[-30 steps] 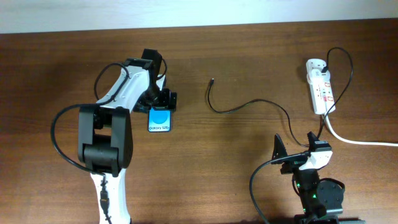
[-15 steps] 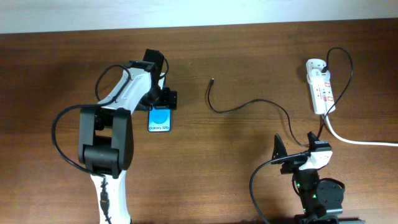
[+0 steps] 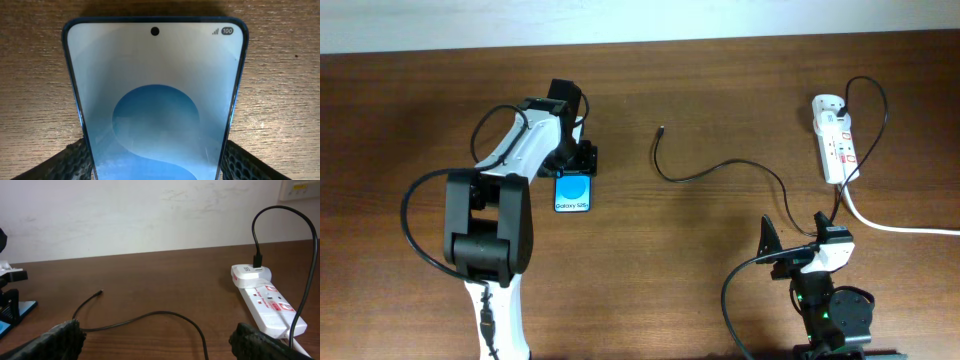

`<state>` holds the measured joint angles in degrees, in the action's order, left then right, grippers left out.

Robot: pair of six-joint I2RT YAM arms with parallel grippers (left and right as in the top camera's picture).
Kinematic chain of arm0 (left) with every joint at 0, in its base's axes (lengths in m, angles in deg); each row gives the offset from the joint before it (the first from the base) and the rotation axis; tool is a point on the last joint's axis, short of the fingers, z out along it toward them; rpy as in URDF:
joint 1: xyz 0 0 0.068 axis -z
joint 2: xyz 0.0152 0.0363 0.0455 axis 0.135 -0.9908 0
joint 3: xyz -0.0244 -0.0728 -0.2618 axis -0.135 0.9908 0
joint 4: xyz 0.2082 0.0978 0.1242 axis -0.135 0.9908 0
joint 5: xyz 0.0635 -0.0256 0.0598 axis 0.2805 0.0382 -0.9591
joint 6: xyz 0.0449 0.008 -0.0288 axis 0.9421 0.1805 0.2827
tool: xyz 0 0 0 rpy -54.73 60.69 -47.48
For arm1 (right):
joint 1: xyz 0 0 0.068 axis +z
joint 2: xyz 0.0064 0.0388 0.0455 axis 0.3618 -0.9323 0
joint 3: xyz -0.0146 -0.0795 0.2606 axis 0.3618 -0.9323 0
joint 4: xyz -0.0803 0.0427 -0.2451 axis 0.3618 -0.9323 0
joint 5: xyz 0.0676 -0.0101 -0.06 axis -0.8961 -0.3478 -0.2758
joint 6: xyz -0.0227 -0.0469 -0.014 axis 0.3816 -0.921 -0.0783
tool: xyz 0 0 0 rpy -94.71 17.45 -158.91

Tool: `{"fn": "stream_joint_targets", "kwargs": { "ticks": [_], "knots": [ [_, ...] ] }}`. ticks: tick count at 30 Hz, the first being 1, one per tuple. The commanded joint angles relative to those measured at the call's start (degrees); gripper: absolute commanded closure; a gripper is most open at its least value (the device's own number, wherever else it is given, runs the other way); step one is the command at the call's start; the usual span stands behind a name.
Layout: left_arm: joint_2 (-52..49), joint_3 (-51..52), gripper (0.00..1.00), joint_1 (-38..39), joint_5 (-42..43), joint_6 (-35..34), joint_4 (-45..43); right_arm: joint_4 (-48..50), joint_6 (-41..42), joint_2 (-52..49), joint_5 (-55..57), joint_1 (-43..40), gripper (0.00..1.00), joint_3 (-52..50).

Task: Plug charger to phone and switch on socket
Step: 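Lower the left gripper over the phone and grasp its top edge, then lift the phone with the left gripper and tilt it upright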

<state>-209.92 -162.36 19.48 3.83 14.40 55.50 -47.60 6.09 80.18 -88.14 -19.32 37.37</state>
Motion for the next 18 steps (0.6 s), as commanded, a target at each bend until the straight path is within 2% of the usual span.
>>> {"fn": "stream_joint_targets", "kwargs": {
  "ticks": [1, 6, 11, 16, 17, 18],
  "knots": [
    [-3.13, 2.14, 0.34, -0.15, 4.28, -0.48, 0.85, -0.04, 0.26, 0.37, 0.09, 0.39, 0.02, -0.44],
    [-3.10, -5.14, 0.37, -0.15, 4.28, -0.48, 8.17, -0.04, 0.26, 0.37, 0.09, 0.39, 0.02, -0.44],
    [-3.10, -8.92, 0.39, -0.15, 4.26, -0.46, 12.44, -0.04, 0.26, 0.37, 0.09, 0.39, 0.02, -0.44],
    [-3.10, -17.35, 0.42, -0.15, 4.28, -0.46, 16.46, -0.04, 0.26, 0.37, 0.09, 0.39, 0.02, -0.44],
    [-3.10, -19.26, 0.45, -0.15, 4.31, -0.46, 17.00, -0.04, 0.26, 0.37, 0.09, 0.39, 0.02, -0.44],
    [-3.10, -21.05, 0.64, -0.15, 4.33, -0.46, 17.68, -0.04, 0.26, 0.37, 0.09, 0.39, 0.02, -0.44]
  ]
}}
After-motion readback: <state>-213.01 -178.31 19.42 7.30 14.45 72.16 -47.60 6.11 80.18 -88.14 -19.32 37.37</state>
